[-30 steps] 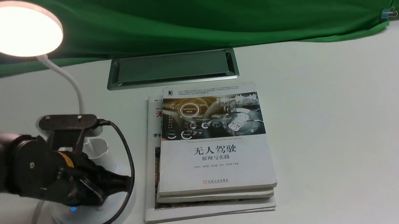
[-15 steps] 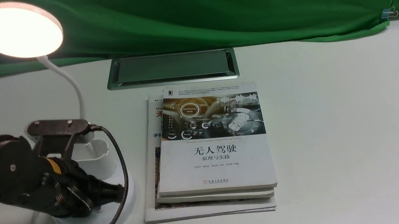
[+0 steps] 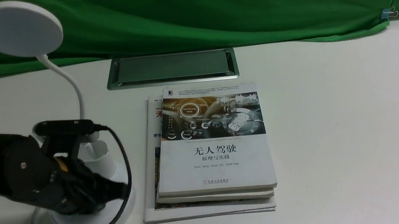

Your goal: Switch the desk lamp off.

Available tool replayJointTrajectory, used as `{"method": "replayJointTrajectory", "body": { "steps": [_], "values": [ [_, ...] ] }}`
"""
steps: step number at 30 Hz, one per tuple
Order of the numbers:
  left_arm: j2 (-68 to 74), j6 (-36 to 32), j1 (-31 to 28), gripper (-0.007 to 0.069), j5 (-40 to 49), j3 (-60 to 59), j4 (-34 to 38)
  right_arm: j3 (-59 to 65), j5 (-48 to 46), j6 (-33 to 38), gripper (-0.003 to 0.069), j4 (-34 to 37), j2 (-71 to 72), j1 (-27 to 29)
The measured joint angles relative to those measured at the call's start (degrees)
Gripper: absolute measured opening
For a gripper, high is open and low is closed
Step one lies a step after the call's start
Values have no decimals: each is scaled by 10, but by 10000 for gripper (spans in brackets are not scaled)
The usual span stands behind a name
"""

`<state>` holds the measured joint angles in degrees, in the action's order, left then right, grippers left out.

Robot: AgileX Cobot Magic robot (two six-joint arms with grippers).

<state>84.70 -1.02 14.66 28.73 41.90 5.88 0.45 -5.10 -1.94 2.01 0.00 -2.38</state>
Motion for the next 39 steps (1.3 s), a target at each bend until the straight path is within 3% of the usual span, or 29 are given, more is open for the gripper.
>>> {"method": "replayJointTrajectory", "body": {
  "steps": [14,19,24,34,39],
  "values": [
    [-384,10,-22,19,121,1,4,0,1,0,35,0,0,0],
    [-569,7,-22,19,29,-66,23,0,0,0,35,0,0,0],
    [-656,7,-22,19,-10,-78,13,0,0,0,35,0,0,0],
    [-690,5,-22,19,-50,-107,4,0,0,0,35,0,0,0],
    [-706,5,-45,19,-115,-188,-49,0,0,0,35,0,0,0]
  ]
}}
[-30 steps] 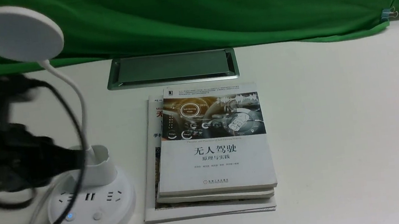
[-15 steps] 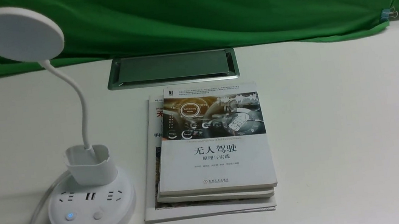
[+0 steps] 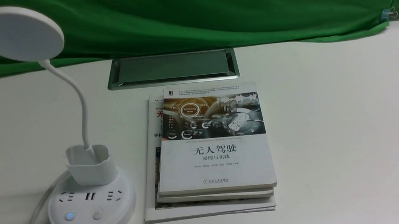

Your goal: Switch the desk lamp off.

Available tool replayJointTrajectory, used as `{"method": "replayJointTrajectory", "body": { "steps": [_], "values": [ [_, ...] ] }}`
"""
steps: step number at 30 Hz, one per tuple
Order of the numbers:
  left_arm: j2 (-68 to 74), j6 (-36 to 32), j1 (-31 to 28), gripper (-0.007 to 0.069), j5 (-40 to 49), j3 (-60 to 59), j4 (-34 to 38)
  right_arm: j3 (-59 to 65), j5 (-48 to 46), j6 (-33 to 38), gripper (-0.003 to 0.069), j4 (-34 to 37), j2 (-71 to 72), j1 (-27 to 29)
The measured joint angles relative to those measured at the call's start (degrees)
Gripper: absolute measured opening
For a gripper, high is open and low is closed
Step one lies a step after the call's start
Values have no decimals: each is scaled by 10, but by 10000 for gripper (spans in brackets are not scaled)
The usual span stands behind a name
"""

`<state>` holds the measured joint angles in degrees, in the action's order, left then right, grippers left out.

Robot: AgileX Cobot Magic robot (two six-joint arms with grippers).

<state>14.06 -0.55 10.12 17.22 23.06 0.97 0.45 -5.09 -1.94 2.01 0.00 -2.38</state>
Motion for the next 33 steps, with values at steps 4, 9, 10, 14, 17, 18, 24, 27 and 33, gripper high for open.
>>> {"method": "replayJointTrajectory", "body": {
  "steps": [4,9,10,14,17,18,24,27,33],
  "values": [
    [-44,0,-20,19,-7,-62,-2,0,0,0,35,0,0,0],
    [-127,-1,-50,19,28,-146,0,0,0,0,35,0,0,0],
    [-134,-1,-53,19,28,-159,0,0,0,0,35,0,0,0],
    [-140,-13,-56,19,26,-200,0,0,0,0,35,0,0,0],
    [-141,-33,-56,19,17,-225,3,0,0,0,35,0,0,0],
    [-141,-42,-56,19,16,-231,6,0,0,0,35,0,0,0],
    [-142,-88,-56,19,1,-234,22,0,0,0,35,0,0,0],
    [-142,-91,-56,19,1,-234,24,0,0,0,35,0,0,0],
    [-142,-92,-56,19,1,-234,26,0,0,0,35,0,0,0]
  ]
}}
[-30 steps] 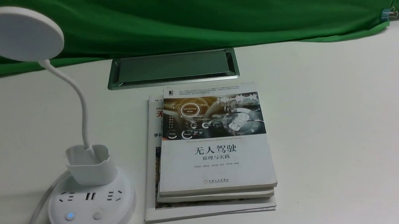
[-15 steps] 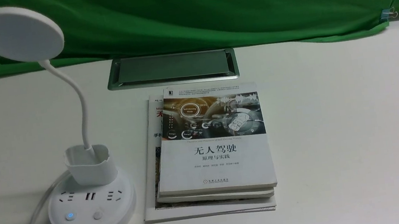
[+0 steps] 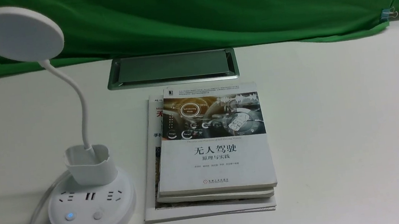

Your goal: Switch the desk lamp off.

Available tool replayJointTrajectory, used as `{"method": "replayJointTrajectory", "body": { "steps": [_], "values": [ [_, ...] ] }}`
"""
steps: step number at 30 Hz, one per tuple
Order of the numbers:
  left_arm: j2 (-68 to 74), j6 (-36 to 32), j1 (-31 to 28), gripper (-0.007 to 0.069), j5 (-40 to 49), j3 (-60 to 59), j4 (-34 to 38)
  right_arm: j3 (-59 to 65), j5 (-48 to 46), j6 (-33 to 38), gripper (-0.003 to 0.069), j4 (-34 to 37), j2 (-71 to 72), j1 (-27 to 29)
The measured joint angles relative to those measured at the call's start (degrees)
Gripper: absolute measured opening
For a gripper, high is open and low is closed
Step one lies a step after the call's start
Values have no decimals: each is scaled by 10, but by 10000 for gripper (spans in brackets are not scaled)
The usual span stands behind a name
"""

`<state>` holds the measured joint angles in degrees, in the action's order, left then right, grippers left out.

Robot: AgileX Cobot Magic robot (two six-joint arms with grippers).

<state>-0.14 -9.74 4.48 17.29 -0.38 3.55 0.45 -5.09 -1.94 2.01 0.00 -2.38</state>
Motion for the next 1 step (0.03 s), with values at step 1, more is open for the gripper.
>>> {"method": "replayJointTrajectory", "body": {
  "steps": [1],
  "values": [
    [0,0,0,19,0,0,0,0,0,0,35,0,0,0]
  ]
}}
